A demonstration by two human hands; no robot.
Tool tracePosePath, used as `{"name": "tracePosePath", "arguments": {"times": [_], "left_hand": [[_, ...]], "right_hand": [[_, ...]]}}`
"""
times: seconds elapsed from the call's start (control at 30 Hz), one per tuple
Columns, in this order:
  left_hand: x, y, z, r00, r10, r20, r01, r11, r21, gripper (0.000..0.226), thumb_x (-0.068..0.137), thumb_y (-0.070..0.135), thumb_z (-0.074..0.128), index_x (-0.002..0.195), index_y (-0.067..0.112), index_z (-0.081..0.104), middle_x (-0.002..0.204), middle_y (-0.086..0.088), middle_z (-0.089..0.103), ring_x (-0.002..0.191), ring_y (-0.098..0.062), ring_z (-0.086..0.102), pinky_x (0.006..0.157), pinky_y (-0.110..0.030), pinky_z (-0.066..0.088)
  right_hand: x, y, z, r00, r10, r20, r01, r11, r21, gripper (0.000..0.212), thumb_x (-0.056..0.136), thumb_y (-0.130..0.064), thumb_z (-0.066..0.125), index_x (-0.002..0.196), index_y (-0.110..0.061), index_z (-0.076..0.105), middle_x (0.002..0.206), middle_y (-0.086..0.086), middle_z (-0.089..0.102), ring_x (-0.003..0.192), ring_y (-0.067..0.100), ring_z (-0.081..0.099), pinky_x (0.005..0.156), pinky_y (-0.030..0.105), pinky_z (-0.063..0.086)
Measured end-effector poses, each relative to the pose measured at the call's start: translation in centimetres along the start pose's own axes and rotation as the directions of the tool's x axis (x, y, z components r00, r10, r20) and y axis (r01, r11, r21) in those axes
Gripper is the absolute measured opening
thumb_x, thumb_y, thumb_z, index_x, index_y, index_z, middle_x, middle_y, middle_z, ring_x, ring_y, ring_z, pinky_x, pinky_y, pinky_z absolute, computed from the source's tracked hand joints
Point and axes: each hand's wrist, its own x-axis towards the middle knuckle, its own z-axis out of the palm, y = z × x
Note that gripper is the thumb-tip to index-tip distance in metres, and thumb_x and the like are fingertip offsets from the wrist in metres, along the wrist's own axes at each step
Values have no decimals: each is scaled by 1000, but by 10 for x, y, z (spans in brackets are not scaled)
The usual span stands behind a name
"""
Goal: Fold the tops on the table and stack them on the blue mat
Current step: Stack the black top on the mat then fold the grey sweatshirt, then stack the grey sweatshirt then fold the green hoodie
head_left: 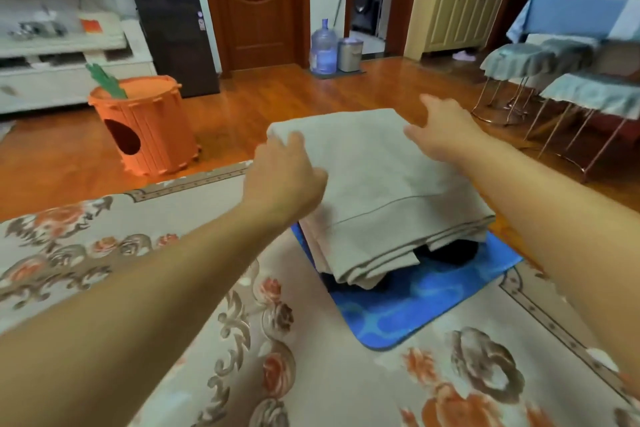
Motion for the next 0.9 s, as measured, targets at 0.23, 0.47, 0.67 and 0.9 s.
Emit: {"name": "tracePosePath", "arguments": {"times": [0.23,0.47,0.67,0.9], "left_hand": [[98,7,66,970,192,146,-220,952,212,60,101,56,20,159,40,15,170,-4,7,156,-34,-2,125,-53,1],[96,-9,92,968,92,234,-147,962,231,65,99,64,14,159,45,-1,171,1,-7,155,-31,-15,122,-51,-15],[13,-3,56,865,57,498,-145,979,141,73,99,68,21,162,36,1,169,-1,-17,154,-30,-21,124,-50,-10],[-152,-75,-54,915,123,383,-185,974,128,62,104,45,39,161,30,20,167,-9,19,153,-28,17,122,-42,20]], "right_hand": [[49,-46,71,984,-166,64,174,972,-158,65,98,-67,14,158,-42,9,169,-7,-4,154,31,-10,121,58,-4],[48,-29,113,990,-90,104,107,980,-166,68,96,-70,6,158,-42,5,168,-12,-2,154,28,-5,121,55,2],[-9,-44,68,913,85,400,59,940,-335,79,93,-75,8,159,-35,-6,167,-5,-14,154,30,-9,120,61,-4],[-180,-78,26,937,193,293,-74,925,-373,68,100,-55,30,158,-24,10,164,15,10,146,43,17,113,57,21]]}}
